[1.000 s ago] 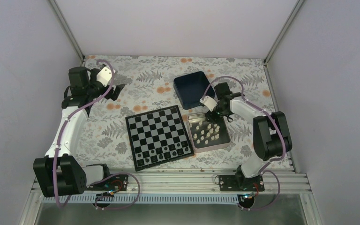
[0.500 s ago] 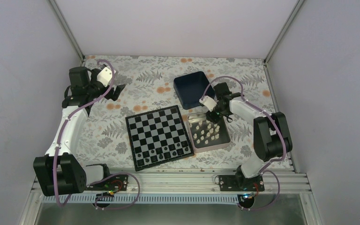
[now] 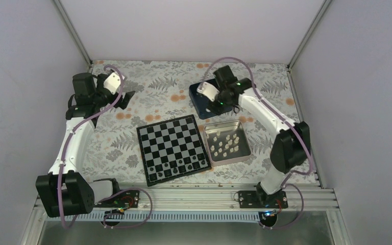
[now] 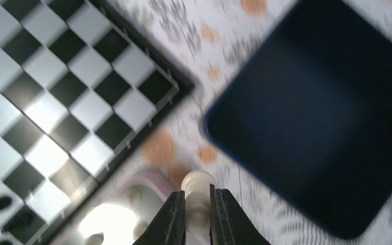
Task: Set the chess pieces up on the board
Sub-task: Pick up the chess piece from the storage box, then place the chess piece on the chessboard.
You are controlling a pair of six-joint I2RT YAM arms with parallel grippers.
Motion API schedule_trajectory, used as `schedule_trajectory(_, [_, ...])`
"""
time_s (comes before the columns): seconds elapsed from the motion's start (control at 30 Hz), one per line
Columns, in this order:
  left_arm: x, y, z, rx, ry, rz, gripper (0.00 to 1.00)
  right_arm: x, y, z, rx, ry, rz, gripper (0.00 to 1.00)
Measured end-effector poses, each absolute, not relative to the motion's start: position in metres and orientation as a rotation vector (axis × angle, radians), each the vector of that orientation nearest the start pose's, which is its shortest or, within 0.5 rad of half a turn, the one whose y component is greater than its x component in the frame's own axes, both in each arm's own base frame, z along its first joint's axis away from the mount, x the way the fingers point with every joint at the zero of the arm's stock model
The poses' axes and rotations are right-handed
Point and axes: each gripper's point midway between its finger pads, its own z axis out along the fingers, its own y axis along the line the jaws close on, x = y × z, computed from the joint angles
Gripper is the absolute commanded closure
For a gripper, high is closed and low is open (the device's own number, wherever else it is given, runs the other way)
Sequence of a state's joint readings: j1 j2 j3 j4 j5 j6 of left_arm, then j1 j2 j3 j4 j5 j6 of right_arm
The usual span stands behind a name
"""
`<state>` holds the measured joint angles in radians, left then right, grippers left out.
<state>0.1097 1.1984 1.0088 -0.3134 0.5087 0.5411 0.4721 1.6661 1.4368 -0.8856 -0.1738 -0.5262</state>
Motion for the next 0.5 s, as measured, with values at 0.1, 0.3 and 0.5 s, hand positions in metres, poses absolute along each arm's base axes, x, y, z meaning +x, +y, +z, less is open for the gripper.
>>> schedule_trajectory(0.1, [0.379, -0.038, 0.267, 0.713, 1.867, -0.099, 0.00, 0.357, 0.249, 0.172, -1.400, 2.256, 0.256, 0.93])
schedule_trajectory(0.3, [0.380, -0.027, 0.269, 0.689, 1.872, -0.069, 0.00, 0.366, 0.327, 0.150, -1.574, 2.194, 0.341, 0.92])
schedule_trajectory(0.5, [0.380, -0.014, 0.271, 0.671, 1.875, -0.020, 0.00, 0.360, 0.380, 0.113, -1.704, 2.170, 0.368, 0.92])
